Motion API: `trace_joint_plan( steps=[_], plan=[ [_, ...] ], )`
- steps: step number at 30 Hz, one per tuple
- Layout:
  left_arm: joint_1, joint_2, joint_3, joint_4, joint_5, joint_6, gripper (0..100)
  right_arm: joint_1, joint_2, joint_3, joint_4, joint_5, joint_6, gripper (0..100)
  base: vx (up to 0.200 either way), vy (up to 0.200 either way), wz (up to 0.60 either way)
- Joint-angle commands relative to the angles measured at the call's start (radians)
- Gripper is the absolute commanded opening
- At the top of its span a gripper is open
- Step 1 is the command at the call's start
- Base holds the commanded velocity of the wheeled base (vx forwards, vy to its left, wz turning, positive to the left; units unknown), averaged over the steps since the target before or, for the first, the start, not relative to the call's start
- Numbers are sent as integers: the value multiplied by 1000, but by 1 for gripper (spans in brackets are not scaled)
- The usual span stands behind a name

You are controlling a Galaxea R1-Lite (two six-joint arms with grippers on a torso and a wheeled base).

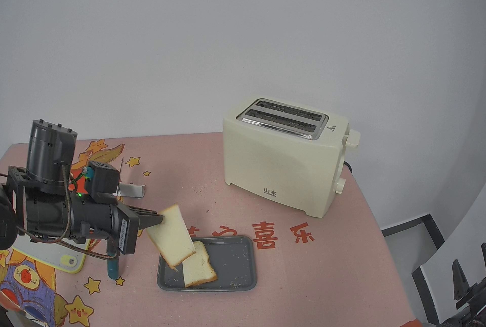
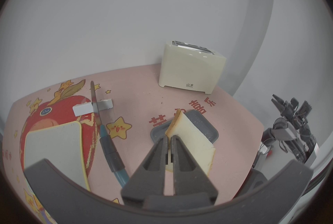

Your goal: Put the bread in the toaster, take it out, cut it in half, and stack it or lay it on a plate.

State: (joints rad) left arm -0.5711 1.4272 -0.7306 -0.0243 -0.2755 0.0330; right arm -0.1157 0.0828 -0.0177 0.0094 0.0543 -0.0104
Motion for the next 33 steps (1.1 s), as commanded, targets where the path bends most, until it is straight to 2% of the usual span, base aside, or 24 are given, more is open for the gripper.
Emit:
trace_joint_plan(
  steps=[1,22,25,33],
  plan=[
    [13,52,-7,-8,-37,-1,0,1,2,16,0,-1,0,100,0,0,0],
    [-1,140,2,-5,-45,5,0,1,2,16,0,-1,0,100,0,0,0],
    [-27,140,-1,-5,-45,2,0,1,2,16,0,1,0,100,0,0,0],
    [-44,151,-6,-8,-45,5,0,1,2,16,0,-1,0,100,0,0,0]
  ],
)
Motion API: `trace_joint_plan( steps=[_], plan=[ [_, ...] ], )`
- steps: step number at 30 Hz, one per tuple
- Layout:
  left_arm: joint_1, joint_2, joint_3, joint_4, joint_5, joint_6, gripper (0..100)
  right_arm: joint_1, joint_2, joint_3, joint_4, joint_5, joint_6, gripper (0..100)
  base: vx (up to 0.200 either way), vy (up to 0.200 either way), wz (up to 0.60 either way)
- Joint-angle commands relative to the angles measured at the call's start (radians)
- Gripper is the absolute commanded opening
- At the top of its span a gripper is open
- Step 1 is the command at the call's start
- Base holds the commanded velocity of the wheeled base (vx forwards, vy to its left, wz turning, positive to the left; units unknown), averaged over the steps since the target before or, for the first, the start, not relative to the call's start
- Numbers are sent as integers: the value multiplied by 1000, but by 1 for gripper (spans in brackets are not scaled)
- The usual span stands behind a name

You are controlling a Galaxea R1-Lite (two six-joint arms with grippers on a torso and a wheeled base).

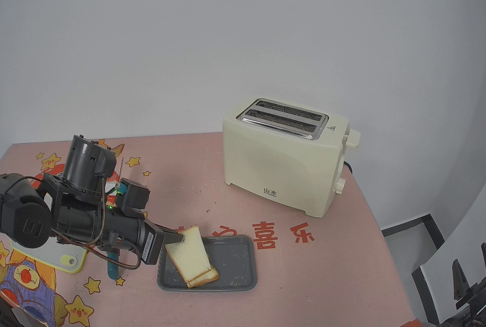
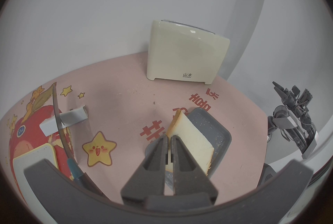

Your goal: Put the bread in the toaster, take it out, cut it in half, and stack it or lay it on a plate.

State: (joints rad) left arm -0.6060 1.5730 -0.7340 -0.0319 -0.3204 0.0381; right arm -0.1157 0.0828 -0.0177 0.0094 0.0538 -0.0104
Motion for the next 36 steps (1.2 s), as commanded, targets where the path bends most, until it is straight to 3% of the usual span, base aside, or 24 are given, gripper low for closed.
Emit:
trace_joint_plan(
  steps=[1,28,29,36],
  plan=[
    [-11,4,-2,0,0,-3,0,1,2,16,0,1,0,100,0,0,0],
    [-12,25,-1,3,3,2,0,1,2,16,0,1,0,100,0,0,0],
    [-12,24,1,4,3,2,100,1,2,16,0,0,0,100,0,0,0],
    [-12,21,-1,-2,3,2,100,1,2,16,0,1,0,100,0,0,0]
  ],
)
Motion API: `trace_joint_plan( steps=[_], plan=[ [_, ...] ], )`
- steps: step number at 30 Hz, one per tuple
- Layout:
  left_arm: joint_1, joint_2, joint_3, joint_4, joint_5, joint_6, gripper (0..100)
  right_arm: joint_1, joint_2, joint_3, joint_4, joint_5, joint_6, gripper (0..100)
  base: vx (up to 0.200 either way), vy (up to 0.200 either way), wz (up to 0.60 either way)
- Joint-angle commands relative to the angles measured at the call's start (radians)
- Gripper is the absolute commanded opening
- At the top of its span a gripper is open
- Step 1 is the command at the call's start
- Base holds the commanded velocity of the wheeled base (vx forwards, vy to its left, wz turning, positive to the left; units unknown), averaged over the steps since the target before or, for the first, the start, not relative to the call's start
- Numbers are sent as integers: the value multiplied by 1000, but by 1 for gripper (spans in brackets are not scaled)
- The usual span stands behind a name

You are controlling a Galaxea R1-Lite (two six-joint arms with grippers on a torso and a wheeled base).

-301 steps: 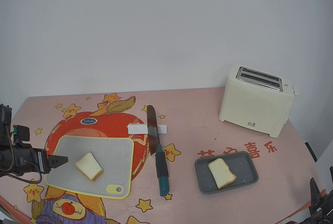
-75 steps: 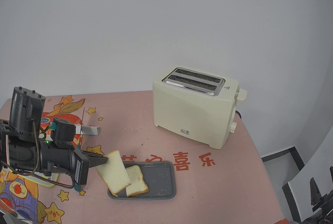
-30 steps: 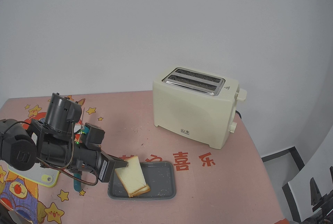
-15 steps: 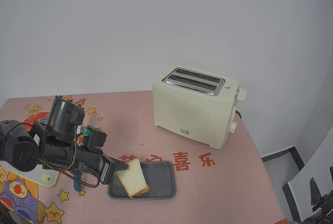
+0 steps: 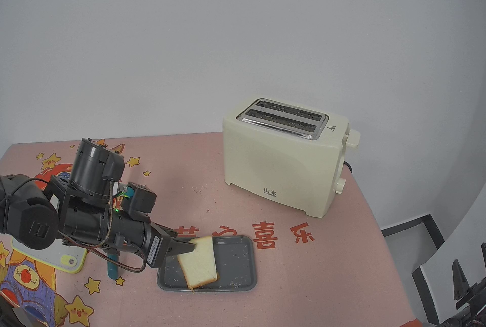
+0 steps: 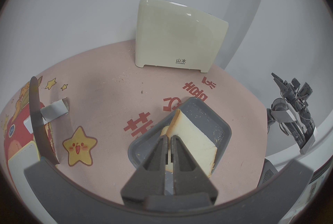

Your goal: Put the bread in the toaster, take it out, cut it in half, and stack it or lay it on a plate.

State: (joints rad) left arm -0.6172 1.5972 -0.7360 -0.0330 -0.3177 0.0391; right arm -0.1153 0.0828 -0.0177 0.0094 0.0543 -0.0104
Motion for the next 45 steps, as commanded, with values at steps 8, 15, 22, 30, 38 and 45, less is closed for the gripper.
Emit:
trace_joint_plan(
  steps=[8,15,22,30,38,45],
  plan=[
    [1,-8,1,-1,0,1,100,0,2,16,0,1,0,100,0,0,0],
    [1,-10,1,-1,0,1,100,0,2,16,0,1,0,100,0,0,0],
    [1,-11,0,-2,2,2,100,0,2,16,0,-1,0,100,0,0,0],
    [1,-92,32,-1,9,2,100,0,2,16,0,1,0,100,0,0,0],
    [10,-253,49,1,100,-13,100,-1,2,16,0,1,0,100,0,0,0],
    [10,-342,59,-1,198,-82,100,-1,2,16,0,1,0,100,0,0,0]
  ],
)
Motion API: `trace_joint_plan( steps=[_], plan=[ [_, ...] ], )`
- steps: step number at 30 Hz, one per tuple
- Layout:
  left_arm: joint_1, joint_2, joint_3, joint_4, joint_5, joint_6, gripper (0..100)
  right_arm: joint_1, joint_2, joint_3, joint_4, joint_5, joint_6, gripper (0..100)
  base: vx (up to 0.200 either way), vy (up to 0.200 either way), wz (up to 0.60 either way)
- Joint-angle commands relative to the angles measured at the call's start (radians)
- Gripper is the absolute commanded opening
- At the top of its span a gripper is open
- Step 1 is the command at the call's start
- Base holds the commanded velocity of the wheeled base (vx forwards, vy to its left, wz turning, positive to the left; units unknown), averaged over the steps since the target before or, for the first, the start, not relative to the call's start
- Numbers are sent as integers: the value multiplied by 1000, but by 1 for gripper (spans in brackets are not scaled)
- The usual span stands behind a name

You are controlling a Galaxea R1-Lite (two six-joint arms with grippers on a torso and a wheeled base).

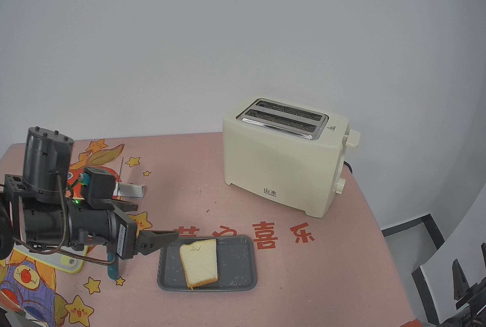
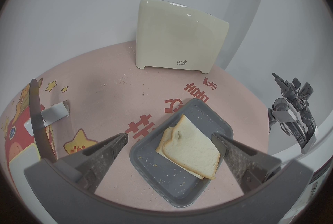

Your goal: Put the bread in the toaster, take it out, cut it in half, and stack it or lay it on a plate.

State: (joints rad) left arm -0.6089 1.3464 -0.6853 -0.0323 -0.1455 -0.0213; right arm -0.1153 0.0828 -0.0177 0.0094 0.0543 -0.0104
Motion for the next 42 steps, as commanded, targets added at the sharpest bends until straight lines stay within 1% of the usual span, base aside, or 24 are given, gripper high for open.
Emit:
trace_joint_plan(
  steps=[1,4,6,9,11,12,14,16,17,18,23,27,29,34,36,37,40,42],
  plan=[
    [1,-110,13,-1,44,-25,100,0,2,16,0,1,0,100,0,0,0],
    [0,-161,29,-1,107,-22,100,-1,2,16,0,-1,0,100,0,0,0],
    [-2,-190,40,-3,129,-23,100,0,2,16,0,1,0,100,0,0,0],
    [1,-222,53,-8,133,-32,100,0,2,16,0,-1,0,100,0,0,0],
    [3,-247,78,-40,136,-46,100,0,2,16,0,1,0,100,0,0,0],
    [5,-268,99,-72,146,-57,100,-1,2,16,0,-1,0,100,0,0,0],
    [11,-291,132,-112,182,-62,100,0,2,16,0,-1,0,100,0,0,0],
    [24,-303,162,-146,239,-58,100,-1,2,16,0,-1,0,100,0,0,0],
    [28,-305,168,-152,251,-58,100,0,2,16,0,1,0,100,0,0,0],
    [34,-314,184,-173,281,-58,100,0,2,16,0,1,0,100,0,0,0],
    [37,-331,207,-199,331,-60,100,0,2,16,0,-1,0,100,0,0,0],
    [35,-386,242,-198,408,-62,100,-1,2,16,0,1,0,100,0,0,0],
    [35,-403,254,-199,423,-62,100,0,2,16,0,1,0,100,0,0,0],
    [37,-472,316,-199,485,-66,100,0,2,16,0,1,0,100,0,0,0],
    [37,-497,343,-199,506,-72,100,-1,2,16,0,-1,0,100,0,0,0],
    [37,-512,359,-199,514,-80,100,-1,2,16,0,1,0,100,0,0,0],
    [37,-559,388,-199,524,-97,100,0,2,16,0,1,0,100,0,0,0],
    [38,-592,398,-199,546,-98,100,0,2,16,0,1,0,100,0,0,0]
  ],
)
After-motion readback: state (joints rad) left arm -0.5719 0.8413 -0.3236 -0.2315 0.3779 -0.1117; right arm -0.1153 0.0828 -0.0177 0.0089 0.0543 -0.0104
